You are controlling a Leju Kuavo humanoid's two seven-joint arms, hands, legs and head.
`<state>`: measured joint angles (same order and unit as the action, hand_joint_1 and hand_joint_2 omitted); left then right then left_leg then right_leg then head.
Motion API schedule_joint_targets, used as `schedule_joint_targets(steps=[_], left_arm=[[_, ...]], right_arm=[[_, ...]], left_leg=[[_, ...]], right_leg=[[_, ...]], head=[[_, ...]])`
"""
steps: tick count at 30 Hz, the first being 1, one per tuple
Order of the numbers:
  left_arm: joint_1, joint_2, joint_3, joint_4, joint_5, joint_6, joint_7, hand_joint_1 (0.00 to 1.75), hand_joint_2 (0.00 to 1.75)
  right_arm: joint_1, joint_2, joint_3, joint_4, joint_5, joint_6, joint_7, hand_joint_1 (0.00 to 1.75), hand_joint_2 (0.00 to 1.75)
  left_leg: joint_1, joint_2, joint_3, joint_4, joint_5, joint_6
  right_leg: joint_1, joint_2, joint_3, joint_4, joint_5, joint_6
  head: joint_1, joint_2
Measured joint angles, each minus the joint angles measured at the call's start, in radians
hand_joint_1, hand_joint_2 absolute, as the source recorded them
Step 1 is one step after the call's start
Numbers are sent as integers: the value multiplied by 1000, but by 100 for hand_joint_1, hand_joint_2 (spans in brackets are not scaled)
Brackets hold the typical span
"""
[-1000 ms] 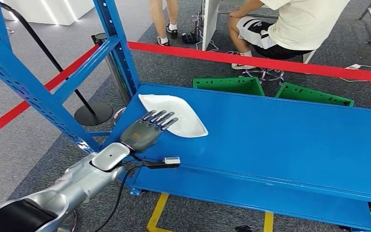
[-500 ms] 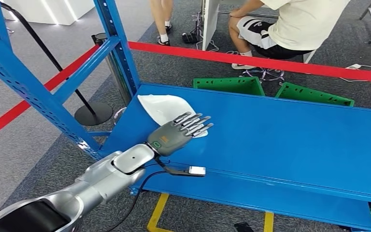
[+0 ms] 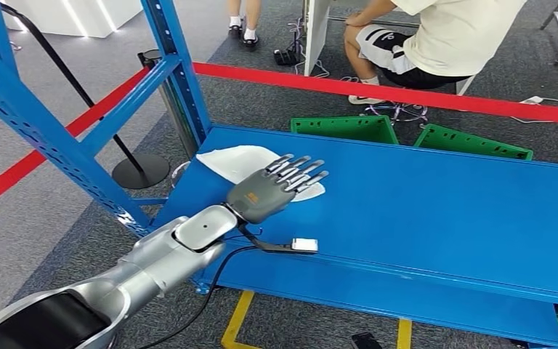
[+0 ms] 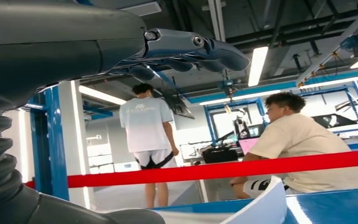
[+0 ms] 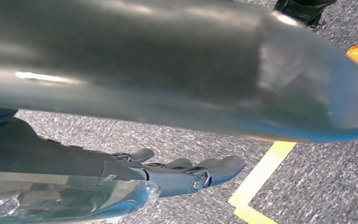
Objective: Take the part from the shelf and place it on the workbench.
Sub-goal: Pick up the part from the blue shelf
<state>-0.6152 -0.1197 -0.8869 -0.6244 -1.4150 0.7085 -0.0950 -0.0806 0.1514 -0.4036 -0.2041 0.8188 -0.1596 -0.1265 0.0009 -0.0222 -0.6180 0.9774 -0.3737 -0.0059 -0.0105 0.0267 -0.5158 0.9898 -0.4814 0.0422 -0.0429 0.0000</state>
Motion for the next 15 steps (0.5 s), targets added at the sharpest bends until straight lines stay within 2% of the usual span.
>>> schedule_joint_targets(steps=[9, 15], left_arm=[[-17, 3, 4, 65, 13, 0, 16, 0, 175], [-19, 8, 67, 97, 80, 0, 11, 0, 175]], right_arm=[[6, 0, 0, 0, 12, 0, -1, 0, 0], [6, 0, 0, 0, -2, -5, -12, 0, 0]], left_leg=[[0, 0, 0, 0, 0, 0], [0, 0, 0, 0, 0, 0]], right_leg=[[0, 0, 0, 0, 0, 0], [0, 0, 0, 0, 0, 0]], head=[[0, 0], [0, 0]])
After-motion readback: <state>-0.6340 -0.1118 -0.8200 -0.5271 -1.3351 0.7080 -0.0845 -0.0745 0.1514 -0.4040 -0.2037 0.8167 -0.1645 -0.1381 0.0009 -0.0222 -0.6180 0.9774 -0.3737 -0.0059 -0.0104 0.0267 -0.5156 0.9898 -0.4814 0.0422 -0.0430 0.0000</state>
